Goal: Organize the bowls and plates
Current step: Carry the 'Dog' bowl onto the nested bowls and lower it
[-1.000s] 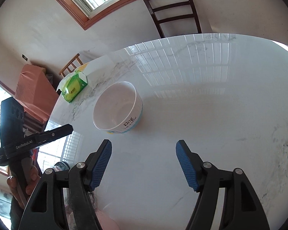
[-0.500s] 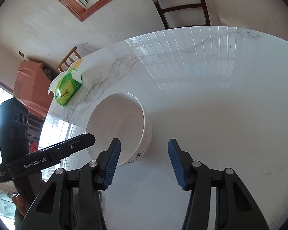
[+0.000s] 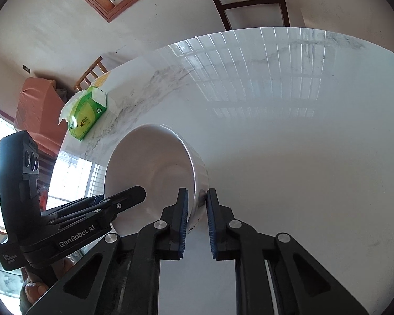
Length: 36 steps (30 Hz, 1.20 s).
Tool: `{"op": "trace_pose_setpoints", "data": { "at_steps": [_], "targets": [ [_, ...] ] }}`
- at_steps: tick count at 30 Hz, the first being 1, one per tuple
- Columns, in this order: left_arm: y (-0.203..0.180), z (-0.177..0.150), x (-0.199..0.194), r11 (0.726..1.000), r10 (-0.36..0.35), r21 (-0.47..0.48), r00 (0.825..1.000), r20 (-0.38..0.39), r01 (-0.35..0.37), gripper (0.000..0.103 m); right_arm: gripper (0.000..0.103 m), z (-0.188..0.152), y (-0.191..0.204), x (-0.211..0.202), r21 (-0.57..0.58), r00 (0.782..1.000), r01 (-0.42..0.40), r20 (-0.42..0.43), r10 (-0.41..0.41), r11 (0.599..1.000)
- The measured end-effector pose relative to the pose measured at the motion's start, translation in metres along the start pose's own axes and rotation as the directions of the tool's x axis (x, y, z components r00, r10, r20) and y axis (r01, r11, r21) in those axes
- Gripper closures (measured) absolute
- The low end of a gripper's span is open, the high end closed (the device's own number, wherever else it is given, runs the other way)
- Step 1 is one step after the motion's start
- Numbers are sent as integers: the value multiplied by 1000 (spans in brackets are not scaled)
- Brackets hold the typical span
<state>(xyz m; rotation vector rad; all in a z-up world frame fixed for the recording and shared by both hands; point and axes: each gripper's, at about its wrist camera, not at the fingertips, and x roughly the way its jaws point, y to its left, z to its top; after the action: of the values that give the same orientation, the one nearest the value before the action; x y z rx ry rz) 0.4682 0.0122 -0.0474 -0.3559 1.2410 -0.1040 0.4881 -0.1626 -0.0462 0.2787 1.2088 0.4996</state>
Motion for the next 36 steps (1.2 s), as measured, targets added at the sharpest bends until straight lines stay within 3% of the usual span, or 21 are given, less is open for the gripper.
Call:
{"op": "trace_pose_setpoints", "data": {
  "at_steps": [9, 20, 28, 36],
  "targets": [
    [-23, -45, -62, 999, -42, 26, 999, 30, 41, 85, 89, -40, 11, -61, 8, 998, -60, 21, 60, 998],
    [-41, -128, -136, 993, -91, 77, 994, 51, 87, 84, 89, -120, 43, -137, -48, 996, -66, 52, 69, 997],
    [-38, -190, -158, 991, -85, 101, 996, 27, 82, 84, 89, -184, 56, -155, -65, 998, -53, 31, 56, 996],
    [-27, -228, -151, 994, -72, 83, 997, -26, 74, 84, 89, -220, 63, -145, -65, 999, -35, -15, 34, 997]
  ]
}}
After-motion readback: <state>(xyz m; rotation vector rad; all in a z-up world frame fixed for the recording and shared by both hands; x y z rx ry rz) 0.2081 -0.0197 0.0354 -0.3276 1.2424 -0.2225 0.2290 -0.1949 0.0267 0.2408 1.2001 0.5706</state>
